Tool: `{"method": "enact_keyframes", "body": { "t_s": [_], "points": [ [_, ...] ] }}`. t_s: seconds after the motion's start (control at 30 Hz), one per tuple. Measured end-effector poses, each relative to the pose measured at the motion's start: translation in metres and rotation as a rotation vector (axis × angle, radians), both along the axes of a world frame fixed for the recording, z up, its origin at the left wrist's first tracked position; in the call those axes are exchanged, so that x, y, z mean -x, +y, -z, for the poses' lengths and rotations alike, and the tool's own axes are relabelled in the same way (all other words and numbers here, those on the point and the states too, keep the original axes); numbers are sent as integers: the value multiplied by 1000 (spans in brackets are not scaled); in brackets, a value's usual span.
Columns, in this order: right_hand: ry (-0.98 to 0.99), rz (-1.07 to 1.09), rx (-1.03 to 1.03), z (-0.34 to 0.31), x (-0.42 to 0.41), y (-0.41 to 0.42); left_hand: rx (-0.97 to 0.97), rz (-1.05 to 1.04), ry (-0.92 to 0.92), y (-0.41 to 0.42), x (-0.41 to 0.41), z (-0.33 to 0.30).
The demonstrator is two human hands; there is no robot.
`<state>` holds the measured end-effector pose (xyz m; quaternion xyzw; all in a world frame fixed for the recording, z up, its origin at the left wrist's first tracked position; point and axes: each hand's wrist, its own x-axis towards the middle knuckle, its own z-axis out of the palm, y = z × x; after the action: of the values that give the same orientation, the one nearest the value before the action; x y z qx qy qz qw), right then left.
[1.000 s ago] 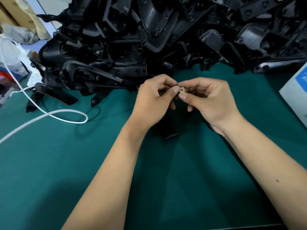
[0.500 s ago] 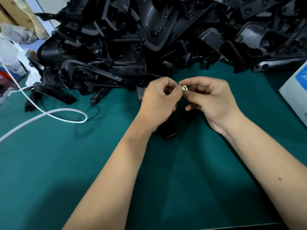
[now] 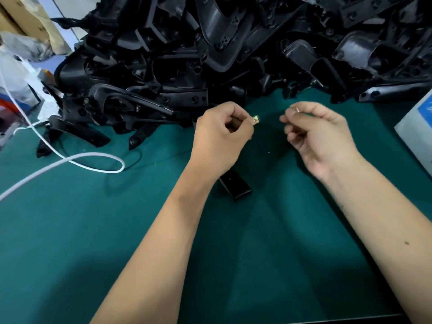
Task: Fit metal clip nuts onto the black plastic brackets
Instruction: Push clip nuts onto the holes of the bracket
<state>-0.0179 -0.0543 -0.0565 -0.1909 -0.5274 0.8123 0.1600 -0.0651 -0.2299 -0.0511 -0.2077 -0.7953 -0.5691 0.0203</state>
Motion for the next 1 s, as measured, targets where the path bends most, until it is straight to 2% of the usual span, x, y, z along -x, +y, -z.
{"method": "enact_keyframes", "body": {
  "t_s": [0.07,0.1,0.2,0.27,0.33,0.4,0.47,0.6,0.7,0.87,1.0],
  "points": [
    [-11,24,-79,1,-2,5,142,36,119,-1,-2,-1],
    [-17,22,-91,3,-2,4,186,-15,178,-1,-4,-1],
    [-22,11,-110,5,0,0,228,-425,290,-3,-2,-2],
    [-19,16,-151,6,2,-2,371,-640,212,-12,3,1],
    [-6,12,-211,7,1,-3,551,-604,54,-19,7,5],
    [4,1,-265,8,0,-4,660,-475,-65,-21,11,9],
    [-4,-13,-306,7,-1,-5,599,-363,-82,-22,14,11],
    [-36,-98,-386,6,-2,-5,256,-95,-40,-26,19,8],
    [-57,-229,-393,3,-5,-9,-33,208,-184,-25,17,7],
    [-28,-421,-253,-2,-8,-10,-120,329,-203,-24,14,4],
    [-2,-423,-148,-3,-6,-7,-152,332,-224,-25,15,3]
  ]
}}
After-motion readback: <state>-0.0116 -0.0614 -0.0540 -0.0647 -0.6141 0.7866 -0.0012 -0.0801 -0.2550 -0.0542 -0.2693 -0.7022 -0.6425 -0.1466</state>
